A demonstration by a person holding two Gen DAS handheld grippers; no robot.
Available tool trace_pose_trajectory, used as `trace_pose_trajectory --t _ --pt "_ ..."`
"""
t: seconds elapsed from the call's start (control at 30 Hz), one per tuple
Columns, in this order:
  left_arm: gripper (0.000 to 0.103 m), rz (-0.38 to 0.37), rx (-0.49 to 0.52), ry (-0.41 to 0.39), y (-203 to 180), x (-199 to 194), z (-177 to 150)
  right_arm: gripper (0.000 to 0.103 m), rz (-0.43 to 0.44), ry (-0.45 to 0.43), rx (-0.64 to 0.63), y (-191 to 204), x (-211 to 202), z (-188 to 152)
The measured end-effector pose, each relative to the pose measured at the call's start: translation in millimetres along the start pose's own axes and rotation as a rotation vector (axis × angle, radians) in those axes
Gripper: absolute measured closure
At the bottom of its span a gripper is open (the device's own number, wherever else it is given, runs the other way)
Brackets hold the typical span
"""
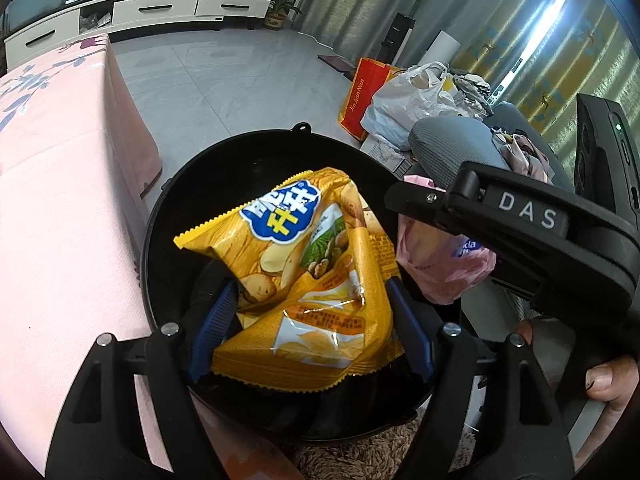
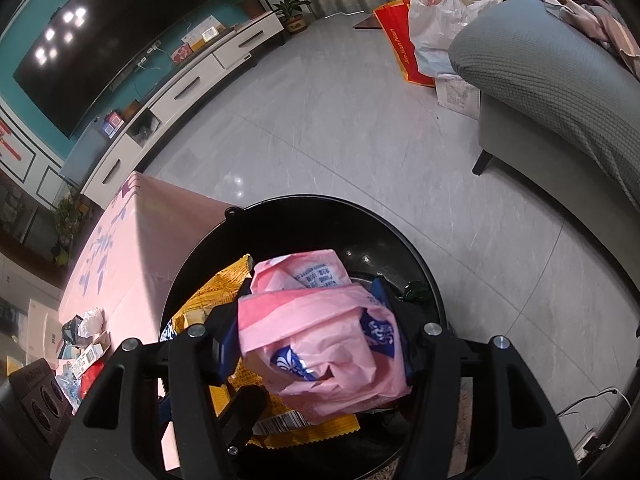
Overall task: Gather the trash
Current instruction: 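Open both tools to drop the chip bag and tissue pack into the bin, then move both tools back over the table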
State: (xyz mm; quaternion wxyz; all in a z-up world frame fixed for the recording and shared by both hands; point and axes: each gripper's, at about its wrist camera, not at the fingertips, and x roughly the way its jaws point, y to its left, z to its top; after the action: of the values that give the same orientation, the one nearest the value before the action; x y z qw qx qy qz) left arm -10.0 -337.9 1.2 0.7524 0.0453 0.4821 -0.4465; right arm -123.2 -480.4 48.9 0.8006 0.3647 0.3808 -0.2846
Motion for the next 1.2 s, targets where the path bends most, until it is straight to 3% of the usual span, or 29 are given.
trace_pose_trajectory --t 0.23,0.3,0.5,0.87,0.97,1.1,1.2 --pt "0.023 -0.009 -0.001 0.002 0 0 3 0.039 0.01 -0.005 0.013 -2 -2 0" --pt "0.017 -0.011 -0.001 -0.003 1 -1 4 0.034 0.012 -0.007 0.018 -2 -2 1" --pt "0.011 -0.011 -0.034 -0.02 6 -10 5 0.028 0.014 -0.033 0.015 0 -9 1" --pt "0.005 0.025 -0.12 -0.176 29 -102 -4 0.018 -0.005 -0.089 -0.031 20 -21 -1" --pt "0.003 0.086 -0.152 -0.244 44 -141 -8 0.017 -0.007 -0.102 -0.046 28 -24 -3" --pt "0.003 0.255 -0.228 -0.377 69 -198 -29 0.015 -0.002 -0.117 -0.053 34 -27 -6" --pt "0.003 0.35 -0.248 -0.404 91 -232 -45 0.013 -0.025 -0.137 -0.083 45 -31 -10"
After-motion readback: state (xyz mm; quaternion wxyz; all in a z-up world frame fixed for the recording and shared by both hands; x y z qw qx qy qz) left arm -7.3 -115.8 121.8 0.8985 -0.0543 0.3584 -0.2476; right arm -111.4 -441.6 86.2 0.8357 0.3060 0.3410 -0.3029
